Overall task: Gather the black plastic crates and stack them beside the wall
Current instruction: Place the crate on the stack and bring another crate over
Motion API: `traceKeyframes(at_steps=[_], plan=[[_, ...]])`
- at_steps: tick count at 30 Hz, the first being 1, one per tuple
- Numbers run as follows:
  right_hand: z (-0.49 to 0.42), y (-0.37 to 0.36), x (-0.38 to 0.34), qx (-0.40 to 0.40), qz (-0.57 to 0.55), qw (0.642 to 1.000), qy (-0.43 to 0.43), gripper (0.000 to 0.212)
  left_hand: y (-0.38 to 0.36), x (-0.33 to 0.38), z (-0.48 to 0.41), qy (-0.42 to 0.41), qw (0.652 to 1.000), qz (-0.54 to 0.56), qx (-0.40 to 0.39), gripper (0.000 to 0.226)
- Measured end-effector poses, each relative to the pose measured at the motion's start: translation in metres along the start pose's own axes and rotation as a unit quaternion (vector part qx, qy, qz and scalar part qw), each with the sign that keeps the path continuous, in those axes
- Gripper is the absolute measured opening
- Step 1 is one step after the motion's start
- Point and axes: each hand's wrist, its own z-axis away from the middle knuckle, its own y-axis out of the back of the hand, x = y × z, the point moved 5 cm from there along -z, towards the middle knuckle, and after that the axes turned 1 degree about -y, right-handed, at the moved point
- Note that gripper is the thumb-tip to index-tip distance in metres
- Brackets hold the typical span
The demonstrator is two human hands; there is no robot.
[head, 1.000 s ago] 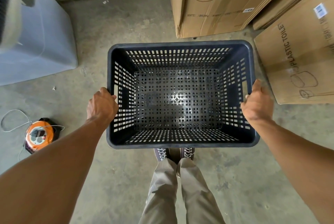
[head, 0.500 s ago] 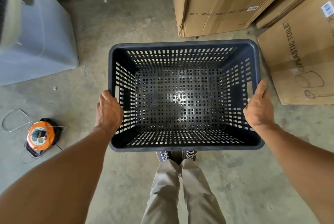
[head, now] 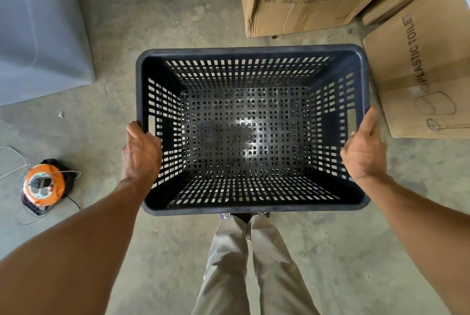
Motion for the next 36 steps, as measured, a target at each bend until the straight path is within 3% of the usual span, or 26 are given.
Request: traceKeyframes(at_steps=[5, 11, 20, 23, 26, 29, 36], plan=[[0.001, -0.002, -0.002, 0.056, 0.022, 0.998, -0.011, 0.063, 0.003, 0.001, 0.005, -0.062, 0.995, -0.072, 0.035, 0.012], [-0.004, -0.006, 0.005, 0.025, 0.020, 0.999, -0.024, 0.080, 0.002, 0.001, 0.001, -0.074, 0.996, -0.049, 0.032, 0.008], [0.000, -0.005, 0.003, 0.007, 0.015, 1.000, 0.005, 0.086, 0.007, 0.012, 0.009, -0.050, 0.987, -0.151, 0.021, 0.023], [-0.003, 0.000, -0.001, -0.023, -0.016, 1.000, -0.008, 0.083, 0.005, 0.010, 0.002, -0.020, 0.985, -0.168, -0.028, 0.052], [-0.003, 0.013, -0.004, -0.068, 0.026, 0.997, -0.029, 0.086, 0.012, 0.011, 0.007, -0.017, 0.970, -0.238, -0.042, 0.078], [0.006, 0.038, -0.016, -0.090, 0.068, 0.993, -0.033, 0.085, 0.030, 0.024, 0.028, -0.047, 0.967, -0.247, -0.037, 0.078], [0.059, 0.115, -0.073, -0.070, 0.050, 0.996, 0.017, 0.077, 0.105, 0.074, 0.085, -0.117, 0.965, -0.233, -0.013, 0.074]])
